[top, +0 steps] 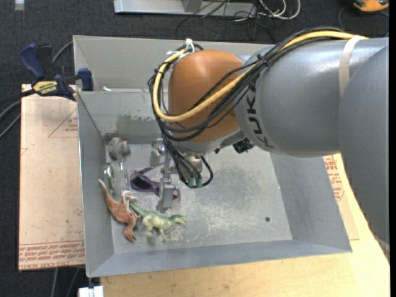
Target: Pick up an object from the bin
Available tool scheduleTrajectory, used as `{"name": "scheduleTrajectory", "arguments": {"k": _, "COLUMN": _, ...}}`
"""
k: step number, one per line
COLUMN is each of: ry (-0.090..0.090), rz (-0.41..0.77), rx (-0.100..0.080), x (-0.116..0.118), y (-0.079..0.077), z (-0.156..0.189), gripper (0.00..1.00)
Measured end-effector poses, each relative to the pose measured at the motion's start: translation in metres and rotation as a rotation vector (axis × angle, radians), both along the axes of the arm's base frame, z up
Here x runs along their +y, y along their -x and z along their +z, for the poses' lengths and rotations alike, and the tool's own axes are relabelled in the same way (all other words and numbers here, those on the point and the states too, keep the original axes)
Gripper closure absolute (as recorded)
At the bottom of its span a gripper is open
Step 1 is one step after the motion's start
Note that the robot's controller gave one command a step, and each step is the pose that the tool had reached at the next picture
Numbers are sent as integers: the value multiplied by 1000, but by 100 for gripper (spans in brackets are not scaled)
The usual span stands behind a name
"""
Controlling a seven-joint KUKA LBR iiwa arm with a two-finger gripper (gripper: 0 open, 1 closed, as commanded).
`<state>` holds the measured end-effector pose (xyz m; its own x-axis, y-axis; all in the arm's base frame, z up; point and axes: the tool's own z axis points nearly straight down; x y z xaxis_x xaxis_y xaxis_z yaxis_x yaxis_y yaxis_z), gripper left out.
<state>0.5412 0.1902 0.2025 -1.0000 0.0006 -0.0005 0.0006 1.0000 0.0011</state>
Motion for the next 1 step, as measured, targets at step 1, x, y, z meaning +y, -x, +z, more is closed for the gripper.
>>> {"name": "scheduleTrajectory", "arguments": {"k": 1, "ry": 1, "rz": -16, "rx": 7, "x": -53, "y": -41, "z": -60, "gripper": 0}}
